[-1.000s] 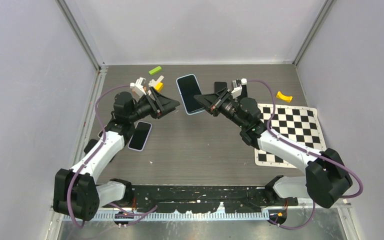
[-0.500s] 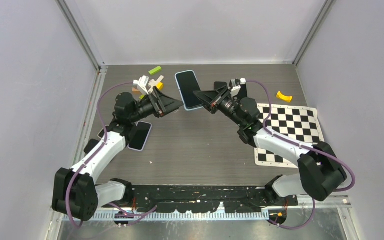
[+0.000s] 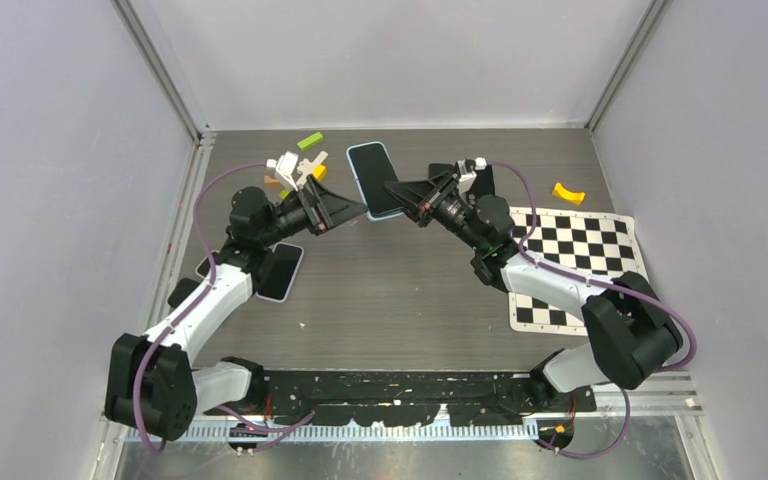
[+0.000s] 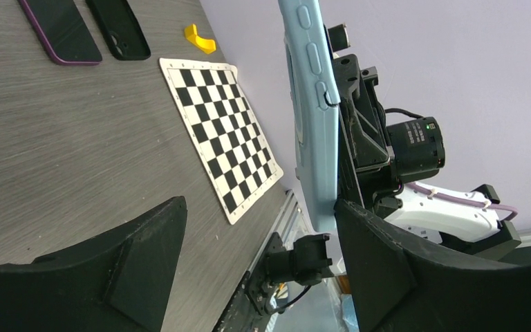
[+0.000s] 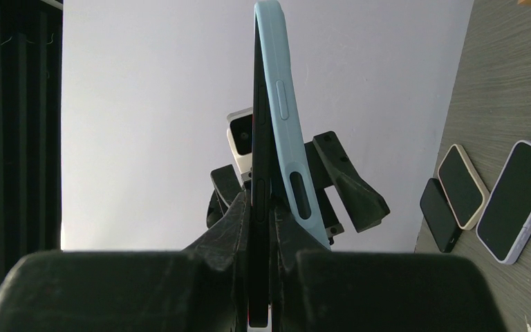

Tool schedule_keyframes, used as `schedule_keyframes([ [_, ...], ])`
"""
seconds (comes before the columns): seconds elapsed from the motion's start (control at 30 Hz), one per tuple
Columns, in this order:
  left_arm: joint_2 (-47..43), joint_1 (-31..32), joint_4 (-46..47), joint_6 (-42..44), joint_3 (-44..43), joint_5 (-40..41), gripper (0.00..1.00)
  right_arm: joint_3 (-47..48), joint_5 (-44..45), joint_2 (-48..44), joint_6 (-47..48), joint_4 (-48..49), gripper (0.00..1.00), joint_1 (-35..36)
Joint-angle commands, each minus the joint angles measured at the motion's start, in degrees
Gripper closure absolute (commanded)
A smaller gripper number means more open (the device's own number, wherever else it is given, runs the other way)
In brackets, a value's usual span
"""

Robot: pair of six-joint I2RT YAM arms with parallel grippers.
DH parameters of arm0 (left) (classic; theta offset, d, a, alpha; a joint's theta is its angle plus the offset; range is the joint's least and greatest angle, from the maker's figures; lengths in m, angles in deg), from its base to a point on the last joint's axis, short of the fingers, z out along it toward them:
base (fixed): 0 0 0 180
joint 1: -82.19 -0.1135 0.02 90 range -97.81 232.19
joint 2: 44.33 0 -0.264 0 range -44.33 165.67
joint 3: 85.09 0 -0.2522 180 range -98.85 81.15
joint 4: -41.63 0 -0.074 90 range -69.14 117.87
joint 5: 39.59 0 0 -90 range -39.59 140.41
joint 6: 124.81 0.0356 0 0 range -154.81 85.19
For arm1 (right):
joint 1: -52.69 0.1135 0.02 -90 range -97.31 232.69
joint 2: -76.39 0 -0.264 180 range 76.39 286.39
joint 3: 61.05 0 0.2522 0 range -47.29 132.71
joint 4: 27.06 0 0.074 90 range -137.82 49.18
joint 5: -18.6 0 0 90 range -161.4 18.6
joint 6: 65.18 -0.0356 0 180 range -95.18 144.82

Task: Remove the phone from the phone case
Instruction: Remove the phone case from the phone.

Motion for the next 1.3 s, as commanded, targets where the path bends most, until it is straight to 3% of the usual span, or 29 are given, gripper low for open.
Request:
schedule_keyframes([
  [0.0, 0.95, 1.24, 4.87, 1.87, 1.14, -2.81, 0.18, 2.89, -1.57, 0.15, -2.42, 9.33, 0.99, 0.48],
  [0.17, 1.31, 1.24, 4.85, 2.53, 0.98, -2.46, 0.17, 2.74, -1.54, 0.99, -3.05, 10.48, 0.99, 0.48],
  [0.23, 1.88, 1.24, 4.43, 2.59, 0.89, -2.14, 0.23, 2.85, -1.68, 1.16, -3.21, 11.16, 0.99, 0.48],
  [0.53, 6.43, 0.92, 3.34, 4.23, -2.10, 0.53, 0.97, 3.33, -2.74, 1.42, -0.72, 6.85, 0.99, 0.41],
  [0.57, 7.06, 0.78, 2.40, 4.79, -2.66, 0.91, 1.00, 3.42, -2.76, 1.21, 0.73, 4.41, 0.99, 0.36],
  [0.77, 12.03, -0.25, -12.47, 12.18, -9.04, 10.39, 1.00, 4.04, 1.54, -3.47, 13.92, -15.84, 0.99, -0.91],
  [0.9, 24.54, -0.25, -21.29, 16.09, -16.29, 14.61, 1.00, 6.97, 11.25, -4.24, 23.63, -29.63, 0.99, -1.37],
  [1.03, 35.88, -0.33, -24.90, 18.60, -24.65, 13.85, 1.00, 10.91, 17.96, 0.52, 27.88, -34.73, 0.99, -2.91],
  [1.27, 47.45, -0.34, -36.49, 24.62, -40.16, 13.41, 1.00, 21.38, 13.93, 15.48, 28.80, -34.29, 0.99, -9.00],
])
